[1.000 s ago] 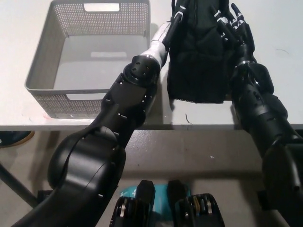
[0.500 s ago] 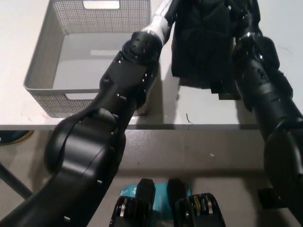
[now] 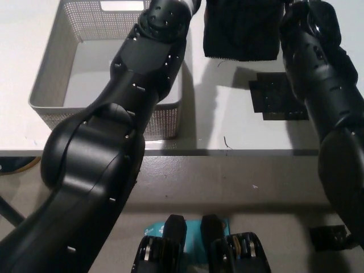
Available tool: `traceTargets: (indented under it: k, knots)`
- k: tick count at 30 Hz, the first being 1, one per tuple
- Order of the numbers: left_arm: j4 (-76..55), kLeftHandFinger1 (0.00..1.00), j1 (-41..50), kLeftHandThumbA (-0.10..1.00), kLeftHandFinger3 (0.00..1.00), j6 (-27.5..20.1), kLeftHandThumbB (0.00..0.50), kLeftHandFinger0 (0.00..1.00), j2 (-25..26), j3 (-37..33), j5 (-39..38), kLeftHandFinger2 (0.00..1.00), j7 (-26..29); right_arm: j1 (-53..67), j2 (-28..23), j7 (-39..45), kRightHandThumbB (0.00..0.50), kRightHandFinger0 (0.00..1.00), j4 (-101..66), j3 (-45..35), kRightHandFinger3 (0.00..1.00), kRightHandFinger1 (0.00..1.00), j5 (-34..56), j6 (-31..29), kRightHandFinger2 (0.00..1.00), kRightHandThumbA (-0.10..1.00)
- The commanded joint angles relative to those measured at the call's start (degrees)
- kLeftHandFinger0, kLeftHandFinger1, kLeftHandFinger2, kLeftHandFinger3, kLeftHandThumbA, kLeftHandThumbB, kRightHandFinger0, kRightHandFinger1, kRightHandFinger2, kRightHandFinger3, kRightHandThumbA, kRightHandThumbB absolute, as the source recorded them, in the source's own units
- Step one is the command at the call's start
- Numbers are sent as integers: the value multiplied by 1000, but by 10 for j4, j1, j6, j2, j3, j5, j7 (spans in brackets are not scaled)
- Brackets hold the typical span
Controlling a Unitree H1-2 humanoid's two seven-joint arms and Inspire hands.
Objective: Use both hands to pick up a lunch bag on the right hand side and place it into a container on the left hand side
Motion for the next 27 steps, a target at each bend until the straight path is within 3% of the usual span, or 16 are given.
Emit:
traceTargets:
  k: [1, 3, 9, 13, 16, 21, 27]
  knots:
    - [-54, 1000, -68, 1000, 1000, -21, 220, 1000, -11, -13, 5, 1000, -15, -76, 35, 7, 53, 1000, -15, 13, 1000, 1000, -9, -1, 1000, 1000]
    - [-66, 1000, -63, 1000, 1000, -18, 233, 1000, -5, -19, 10, 1000, -10, -81, 36, 2, 30, 1000, -13, 30, 1000, 1000, -28, -5, 1000, 1000]
    - [-141, 1000, -39, 1000, 1000, 12, 255, 1000, 22, -4, -7, 1000, -14, -110, 60, -39, 79, 1000, -12, 58, 1000, 1000, -48, 34, 1000, 1000]
    - [-204, 1000, -8, 1000, 1000, 33, 260, 1000, 41, -4, -6, 1000, -14, -120, 78, -11, 34, 1000, -4, 62, 1000, 1000, -41, 6, 1000, 1000]
    - [-262, 1000, 19, 1000, 1000, 60, 285, 1000, 54, 9, -16, 1000, -3, -136, 92, 0, 57, 1000, 15, 68, 1000, 1000, -45, 4, 1000, 1000]
    - [-340, 1000, 57, 1000, 1000, 72, 282, 1000, 78, 17, -19, 1000, -8, -154, 115, 22, 62, 1000, 24, 68, 1000, 1000, -38, 7, 1000, 1000]
    - [-457, 1000, 102, 1000, 1000, 138, 271, 1000, 87, 33, -21, 1000, 6, -170, 137, 23, 52, 1000, 28, 77, 1000, 1000, -42, 9, 1000, 1000]
